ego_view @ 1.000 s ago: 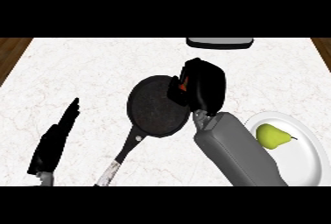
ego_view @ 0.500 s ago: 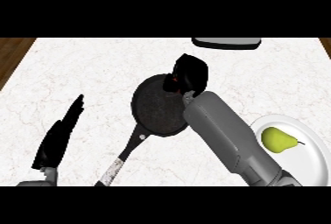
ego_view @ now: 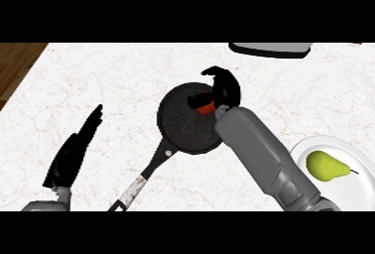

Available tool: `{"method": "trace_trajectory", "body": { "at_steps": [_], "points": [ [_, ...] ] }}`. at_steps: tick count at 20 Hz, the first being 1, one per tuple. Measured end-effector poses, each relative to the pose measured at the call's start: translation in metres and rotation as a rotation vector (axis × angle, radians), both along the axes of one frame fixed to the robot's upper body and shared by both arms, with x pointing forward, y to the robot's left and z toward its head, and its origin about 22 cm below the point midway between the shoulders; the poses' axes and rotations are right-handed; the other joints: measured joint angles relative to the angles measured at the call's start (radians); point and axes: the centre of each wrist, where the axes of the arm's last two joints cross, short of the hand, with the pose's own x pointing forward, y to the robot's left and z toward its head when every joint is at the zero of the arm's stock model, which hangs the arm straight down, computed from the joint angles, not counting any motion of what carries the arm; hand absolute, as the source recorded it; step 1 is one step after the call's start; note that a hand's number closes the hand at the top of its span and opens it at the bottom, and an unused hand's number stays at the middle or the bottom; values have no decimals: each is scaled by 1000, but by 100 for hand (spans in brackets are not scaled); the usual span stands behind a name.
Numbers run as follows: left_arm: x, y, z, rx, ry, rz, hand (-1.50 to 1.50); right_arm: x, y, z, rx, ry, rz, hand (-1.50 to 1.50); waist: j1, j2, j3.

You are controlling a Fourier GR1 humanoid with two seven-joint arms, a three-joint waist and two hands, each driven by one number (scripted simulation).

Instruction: Pick the bell pepper from the plate and place it in the pan

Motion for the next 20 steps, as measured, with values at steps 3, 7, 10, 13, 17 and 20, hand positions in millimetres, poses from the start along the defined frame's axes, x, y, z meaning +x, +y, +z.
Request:
{"method": "trace_trajectory", "body": {
  "at_steps": [3, 7, 10, 13, 17, 20],
  "points": [
    [1, -1, -1, 3, 0, 3, 0, 2, 0, 1, 71, -102, -36, -150, 0, -1, 0],
    [-1, 3, -2, -3, 10, 9, 0, 5, 1, 7, 147, -251, -114, -150, -11, -6, 0],
    [-2, 4, 0, 1, 14, 23, 0, 9, -2, 9, 190, -334, -191, -150, -25, -10, -1],
    [-4, 8, -5, 0, 17, 46, 0, 10, -10, 5, 229, -388, -276, -150, -48, -15, -1],
    [-11, 21, -4, 4, 25, 79, 0, 6, -23, -5, 270, -428, -362, -150, -82, -26, -2],
    [-16, 23, -8, 0, 31, 106, 0, -6, -41, -19, 289, -469, -394, -150, -106, -32, -2]
  ]
}}
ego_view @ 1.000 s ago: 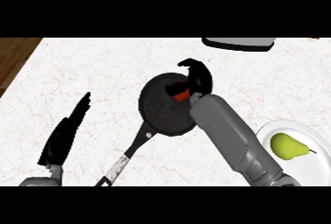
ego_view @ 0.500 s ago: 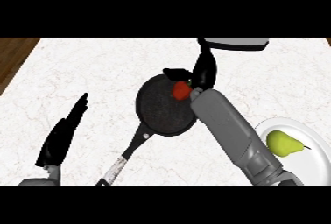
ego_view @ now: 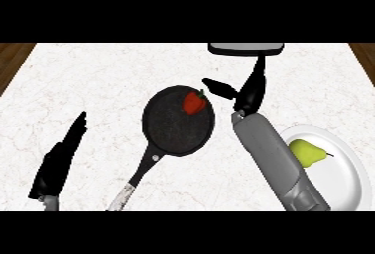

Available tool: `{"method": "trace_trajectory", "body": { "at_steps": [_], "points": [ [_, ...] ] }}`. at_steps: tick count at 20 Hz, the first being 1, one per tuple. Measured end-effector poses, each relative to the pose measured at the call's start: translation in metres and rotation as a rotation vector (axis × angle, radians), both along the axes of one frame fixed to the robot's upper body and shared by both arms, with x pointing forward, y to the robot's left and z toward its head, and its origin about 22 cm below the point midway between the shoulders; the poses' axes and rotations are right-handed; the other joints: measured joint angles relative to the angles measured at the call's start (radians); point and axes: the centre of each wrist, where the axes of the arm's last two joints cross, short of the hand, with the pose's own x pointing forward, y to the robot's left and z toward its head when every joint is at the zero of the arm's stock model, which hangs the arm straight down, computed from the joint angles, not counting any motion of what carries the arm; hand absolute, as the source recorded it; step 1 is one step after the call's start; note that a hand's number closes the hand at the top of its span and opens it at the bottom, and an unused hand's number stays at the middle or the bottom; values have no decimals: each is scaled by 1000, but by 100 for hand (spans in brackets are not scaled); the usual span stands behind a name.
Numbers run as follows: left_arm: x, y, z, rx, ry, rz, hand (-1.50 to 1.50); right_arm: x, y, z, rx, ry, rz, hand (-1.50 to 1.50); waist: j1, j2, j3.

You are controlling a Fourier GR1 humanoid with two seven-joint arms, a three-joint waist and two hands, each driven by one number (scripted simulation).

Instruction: Pick the bell pepper from the plate and place it in the pan

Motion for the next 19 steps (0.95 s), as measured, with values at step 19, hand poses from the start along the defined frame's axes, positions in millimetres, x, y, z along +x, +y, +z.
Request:
{"method": "trace_trajectory", "body": {
  "at_steps": [19],
  "points": [
    [-10, -1, -2, -2, 7, 30, 0, -155, -178, -4, -84, -63, -29, -150, -30, -6, -1]
  ]
}}
